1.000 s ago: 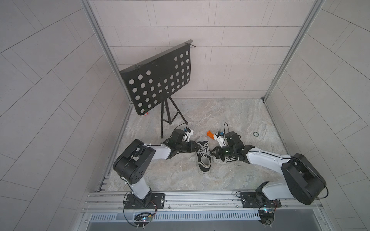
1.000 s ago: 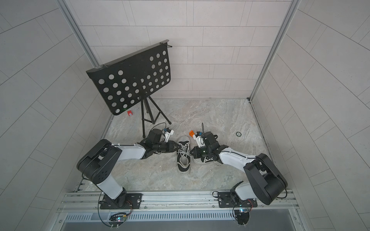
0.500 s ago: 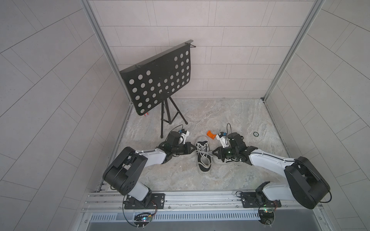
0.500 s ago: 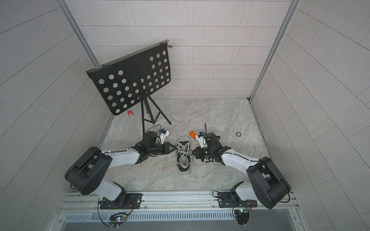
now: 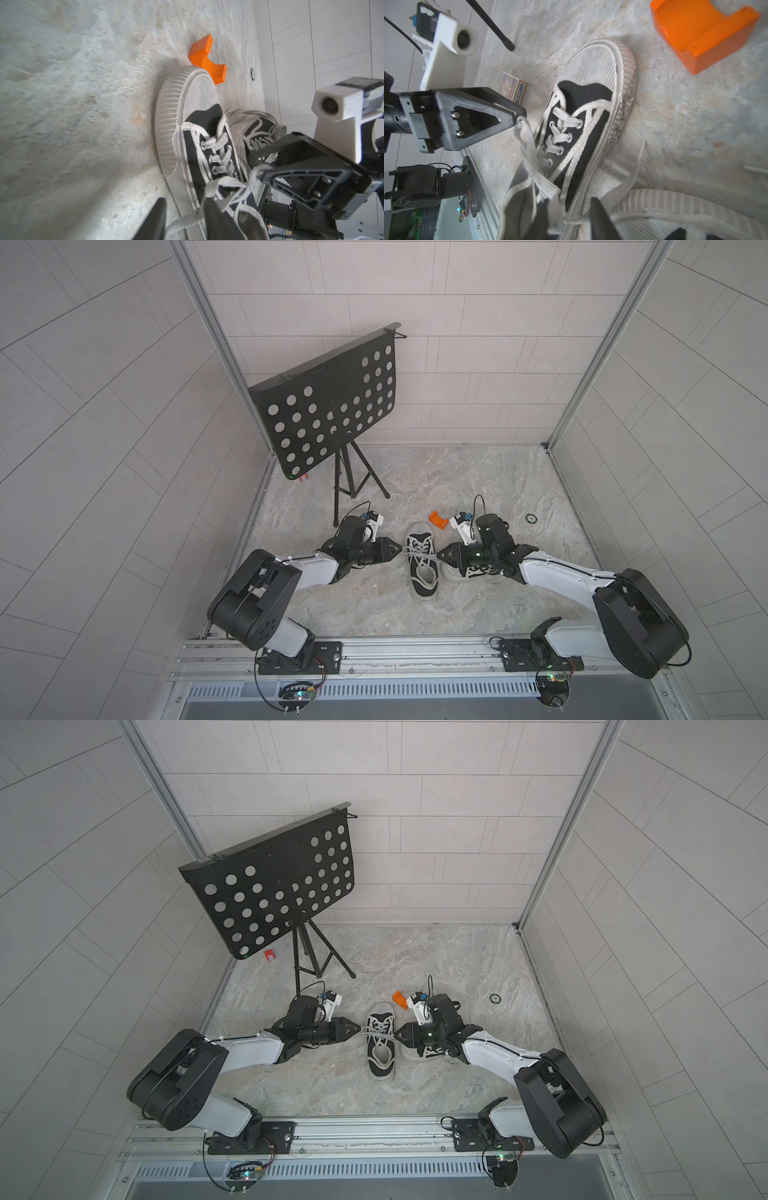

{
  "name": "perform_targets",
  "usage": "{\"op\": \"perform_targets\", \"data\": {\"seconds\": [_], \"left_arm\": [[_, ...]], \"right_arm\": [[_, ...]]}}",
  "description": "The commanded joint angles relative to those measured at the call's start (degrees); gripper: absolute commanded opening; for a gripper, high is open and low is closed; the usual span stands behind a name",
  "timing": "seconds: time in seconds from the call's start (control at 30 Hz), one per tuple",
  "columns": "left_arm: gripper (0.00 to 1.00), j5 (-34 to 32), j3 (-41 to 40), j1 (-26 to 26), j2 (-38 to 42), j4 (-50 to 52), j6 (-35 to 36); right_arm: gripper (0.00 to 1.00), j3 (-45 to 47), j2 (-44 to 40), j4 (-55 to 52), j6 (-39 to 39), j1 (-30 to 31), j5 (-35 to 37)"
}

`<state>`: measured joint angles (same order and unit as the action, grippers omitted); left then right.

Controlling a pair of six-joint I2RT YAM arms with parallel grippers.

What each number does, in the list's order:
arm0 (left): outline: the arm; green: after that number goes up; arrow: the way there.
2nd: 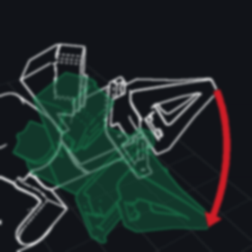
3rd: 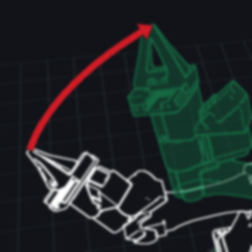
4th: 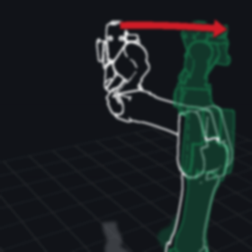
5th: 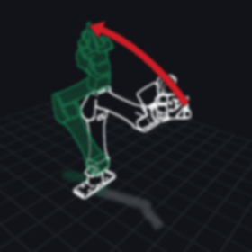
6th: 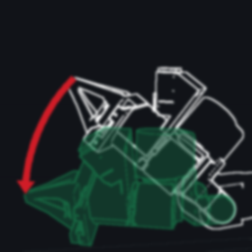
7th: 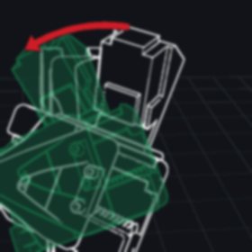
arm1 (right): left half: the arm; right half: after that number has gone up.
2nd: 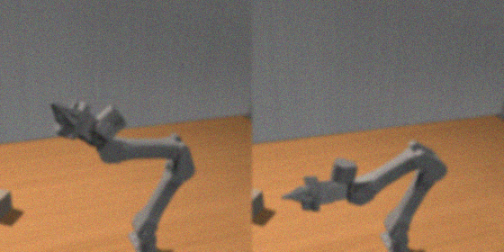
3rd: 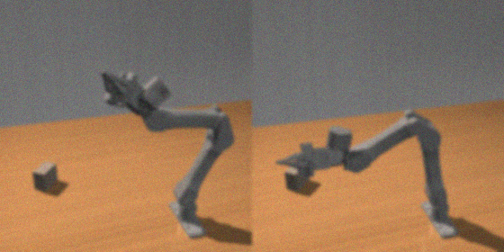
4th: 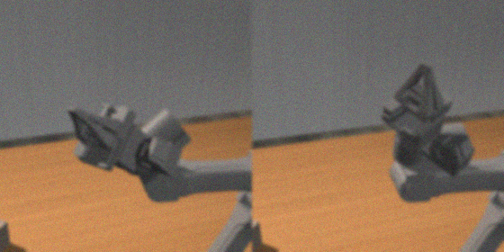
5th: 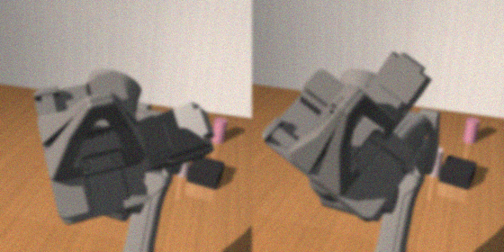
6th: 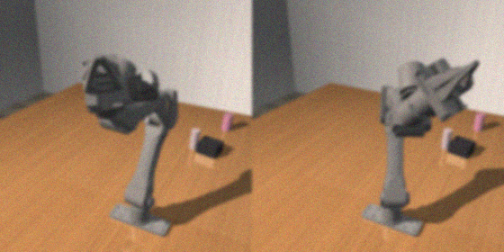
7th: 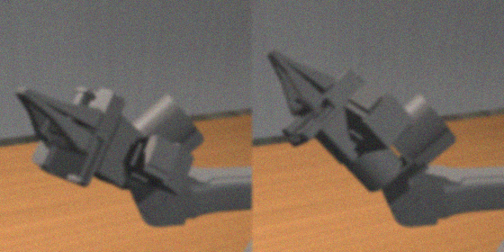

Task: Tie the shoes
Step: Tie the shoelace on the shoe, then move the shoe to the center of the board.

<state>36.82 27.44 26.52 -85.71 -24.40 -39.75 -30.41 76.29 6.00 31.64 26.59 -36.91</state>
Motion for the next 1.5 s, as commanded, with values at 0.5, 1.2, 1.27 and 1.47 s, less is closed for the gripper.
{"op": "perform_targets", "data": {"seconds": [0.5,1.2,1.27,1.47], "left_arm": [[0.79,-6.7,-1.7,0.0,23.4,22.9,9.0],[0.86,-17.8,10.4,26.0,15.7,28.4,14.0],[0.86,-17.4,13.7,30.9,9.7,26.8,14.3],[0.86,-12.7,26.8,40.7,-9.0,27.2,17.2]], "right_arm": [[0.62,-10.6,17.7,10.4,5.1,14.4,-0.9],[0.99,-7.6,-9.6,-21.5,-6.3,-11.5,12.0],[1.00,-7.6,-10.9,-24.5,-8.0,-18.2,11.5],[1.00,-8.0,-8.6,-26.7,-10.2,-32.9,9.7]]}}
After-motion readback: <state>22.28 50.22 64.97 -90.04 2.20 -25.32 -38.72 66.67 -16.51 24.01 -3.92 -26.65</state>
